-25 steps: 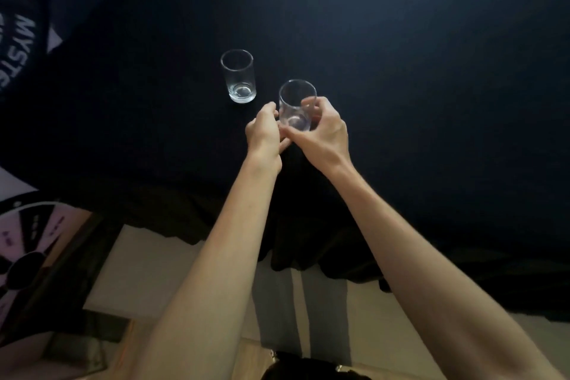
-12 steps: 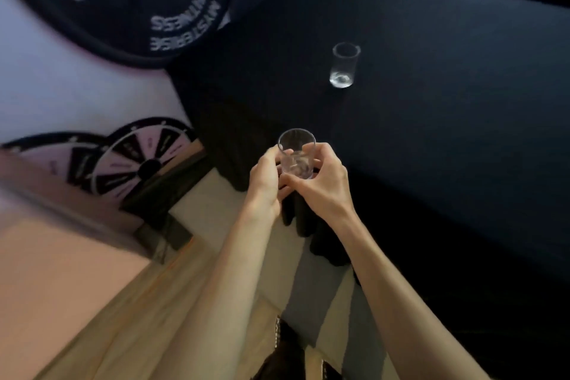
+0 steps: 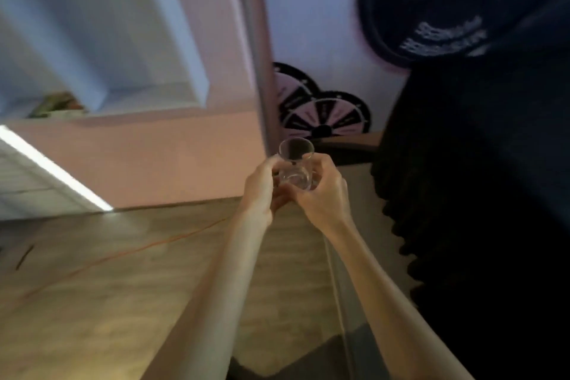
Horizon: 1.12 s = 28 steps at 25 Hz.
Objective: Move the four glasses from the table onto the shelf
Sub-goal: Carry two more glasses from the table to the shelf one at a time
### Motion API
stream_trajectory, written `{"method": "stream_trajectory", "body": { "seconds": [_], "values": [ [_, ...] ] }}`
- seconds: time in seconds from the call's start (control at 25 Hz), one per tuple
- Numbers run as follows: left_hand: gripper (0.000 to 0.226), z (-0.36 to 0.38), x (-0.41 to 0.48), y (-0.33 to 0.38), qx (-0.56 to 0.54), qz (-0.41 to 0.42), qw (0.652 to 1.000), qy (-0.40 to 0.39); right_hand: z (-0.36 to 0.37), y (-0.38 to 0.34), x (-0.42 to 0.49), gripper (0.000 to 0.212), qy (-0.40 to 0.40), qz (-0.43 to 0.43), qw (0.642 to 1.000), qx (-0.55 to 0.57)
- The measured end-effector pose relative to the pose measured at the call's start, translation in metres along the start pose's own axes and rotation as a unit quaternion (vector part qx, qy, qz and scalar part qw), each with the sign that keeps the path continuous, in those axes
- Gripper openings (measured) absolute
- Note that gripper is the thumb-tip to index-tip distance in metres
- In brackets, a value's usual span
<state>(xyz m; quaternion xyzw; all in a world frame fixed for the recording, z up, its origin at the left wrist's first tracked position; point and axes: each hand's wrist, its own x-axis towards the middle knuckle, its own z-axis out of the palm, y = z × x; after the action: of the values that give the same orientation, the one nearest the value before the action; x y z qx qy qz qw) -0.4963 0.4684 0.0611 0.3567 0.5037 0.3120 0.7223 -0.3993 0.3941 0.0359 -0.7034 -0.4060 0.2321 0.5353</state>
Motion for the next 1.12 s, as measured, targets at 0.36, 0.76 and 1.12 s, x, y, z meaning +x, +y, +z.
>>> {"method": "stream_trajectory", "body": {
  "seconds": [0.36,0.76,1.12],
  "values": [
    [0.023,-0.303,-0.022,0.094,-0.103,0.07,0.978,0.164,0.286,-0.128,-0.041,0.062,-0.192,-0.082,0.978,0.005],
    [0.032,-0.506,-0.019,0.17,-0.136,0.112,0.952,0.249,0.496,-0.211,-0.052,0.07,-0.267,-0.132,0.954,0.019],
    [0.028,-0.598,0.077,0.289,-0.115,0.154,0.939,0.287,0.645,-0.269,0.048,0.063,-0.292,-0.13,0.945,0.072]
  ]
}}
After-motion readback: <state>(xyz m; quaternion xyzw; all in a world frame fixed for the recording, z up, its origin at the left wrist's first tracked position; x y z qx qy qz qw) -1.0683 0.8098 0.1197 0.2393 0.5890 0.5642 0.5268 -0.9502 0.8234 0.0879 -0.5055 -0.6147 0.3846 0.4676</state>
